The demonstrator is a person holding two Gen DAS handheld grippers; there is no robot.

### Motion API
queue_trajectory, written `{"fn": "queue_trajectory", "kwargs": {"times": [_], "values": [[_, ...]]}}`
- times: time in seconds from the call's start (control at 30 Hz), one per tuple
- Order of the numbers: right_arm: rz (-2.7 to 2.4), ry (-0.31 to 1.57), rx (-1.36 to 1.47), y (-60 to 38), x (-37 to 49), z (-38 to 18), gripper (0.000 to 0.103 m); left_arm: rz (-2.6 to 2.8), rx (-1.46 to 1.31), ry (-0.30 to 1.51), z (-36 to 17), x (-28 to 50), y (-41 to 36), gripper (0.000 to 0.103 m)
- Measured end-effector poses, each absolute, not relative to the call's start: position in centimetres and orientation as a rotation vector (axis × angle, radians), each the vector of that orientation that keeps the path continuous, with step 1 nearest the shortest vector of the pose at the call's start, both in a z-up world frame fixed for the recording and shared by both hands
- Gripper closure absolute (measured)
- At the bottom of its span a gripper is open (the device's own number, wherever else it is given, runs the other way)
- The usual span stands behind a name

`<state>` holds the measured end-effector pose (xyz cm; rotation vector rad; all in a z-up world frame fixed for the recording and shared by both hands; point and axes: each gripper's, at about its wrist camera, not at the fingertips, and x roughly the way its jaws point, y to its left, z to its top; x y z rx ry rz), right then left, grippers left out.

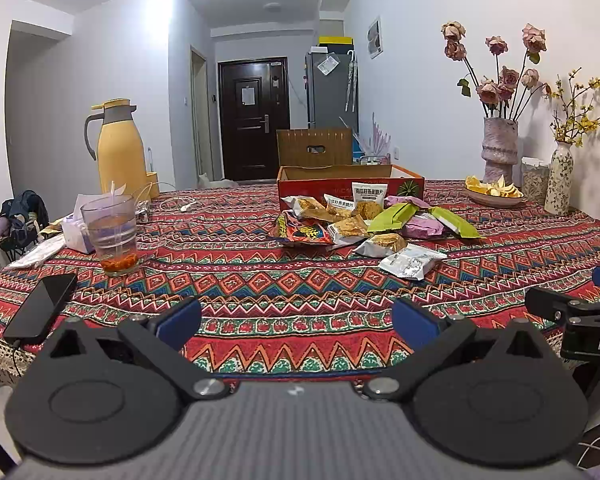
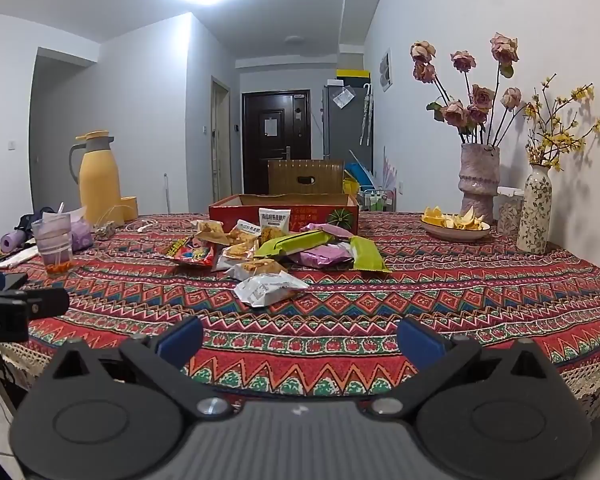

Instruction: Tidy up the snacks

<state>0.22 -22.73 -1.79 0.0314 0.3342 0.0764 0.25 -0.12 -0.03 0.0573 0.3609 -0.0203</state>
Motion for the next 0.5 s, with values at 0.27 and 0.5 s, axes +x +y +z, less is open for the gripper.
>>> {"fn": "queue_trajectory", "kwargs": {"times": [0.27, 0.5], "values": [[0.073, 0.337, 0.033, -22.9, 0.25, -1.77, 0.0, -0.02, 0.06, 0.361, -0.05, 0.18, -0.11, 0.0], [0.074, 0.337, 0.033, -22.93, 0.29, -1.78, 0.0, -0.022, 0.064, 0.358, 0.01, 0.03, -0.07, 0.0]]}}
